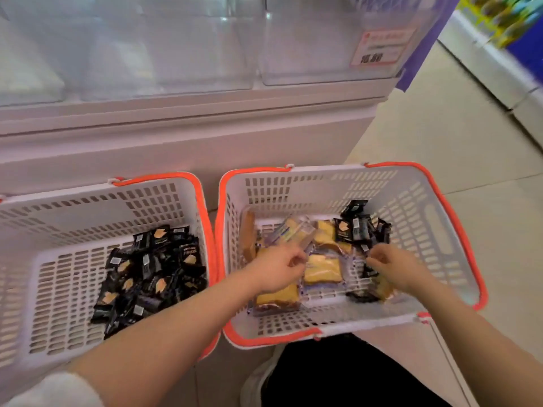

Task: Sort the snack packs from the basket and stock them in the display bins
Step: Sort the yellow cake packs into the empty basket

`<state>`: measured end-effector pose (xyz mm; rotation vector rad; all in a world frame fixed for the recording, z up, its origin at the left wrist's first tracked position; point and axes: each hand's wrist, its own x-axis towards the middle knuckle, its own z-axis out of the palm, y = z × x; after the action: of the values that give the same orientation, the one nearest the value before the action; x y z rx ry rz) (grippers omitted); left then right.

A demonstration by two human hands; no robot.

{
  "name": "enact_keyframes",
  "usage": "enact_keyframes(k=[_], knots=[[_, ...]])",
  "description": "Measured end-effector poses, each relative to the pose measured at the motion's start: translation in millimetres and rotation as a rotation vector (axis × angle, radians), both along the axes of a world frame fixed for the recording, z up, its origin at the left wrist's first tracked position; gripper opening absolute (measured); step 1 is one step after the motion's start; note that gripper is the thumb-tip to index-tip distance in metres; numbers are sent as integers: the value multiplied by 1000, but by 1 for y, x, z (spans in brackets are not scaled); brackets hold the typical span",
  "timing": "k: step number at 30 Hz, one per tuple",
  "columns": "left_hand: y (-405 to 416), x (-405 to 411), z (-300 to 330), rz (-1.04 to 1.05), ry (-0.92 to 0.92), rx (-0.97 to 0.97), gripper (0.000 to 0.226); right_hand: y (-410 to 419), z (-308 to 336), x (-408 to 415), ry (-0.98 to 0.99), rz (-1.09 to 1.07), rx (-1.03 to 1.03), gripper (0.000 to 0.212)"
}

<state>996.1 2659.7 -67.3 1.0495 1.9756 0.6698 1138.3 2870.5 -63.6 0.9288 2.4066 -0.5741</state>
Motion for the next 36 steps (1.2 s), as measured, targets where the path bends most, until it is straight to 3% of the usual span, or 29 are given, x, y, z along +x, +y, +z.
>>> enact_keyframes(k=[7,11,18,21,24,26,28,29,31,36], knots=[[41,17,-78,-50,-125,-239,21,17,-86,21,-313,268,-104,24],[46,22,-107,-36,-185,-309,21,14,-125,7,-436,188,-150,26],[57,30,-132,2,-329,-350,24,11,-151,-5,-659,241,-9,33],[72,35,-131,122,-406,-328,27,25,-139,-17,-507,199,-226,31],[94,38,-128,401,-508,-249,30,36,-117,-24,-105,-131,-574,26],[109,34,-124,646,-812,-148,17,36,-105,-29,163,-394,-794,16],[119,27,-123,843,-1147,-24,10,37,-100,-35,299,-538,-901,10],[123,23,-124,905,-1228,37,10,38,-99,-38,333,-569,-924,10],[132,14,-130,956,-1239,101,12,43,-102,-43,371,-583,-885,14],[169,-3,-145,877,-888,19,9,79,-132,-38,406,-639,-282,45]])
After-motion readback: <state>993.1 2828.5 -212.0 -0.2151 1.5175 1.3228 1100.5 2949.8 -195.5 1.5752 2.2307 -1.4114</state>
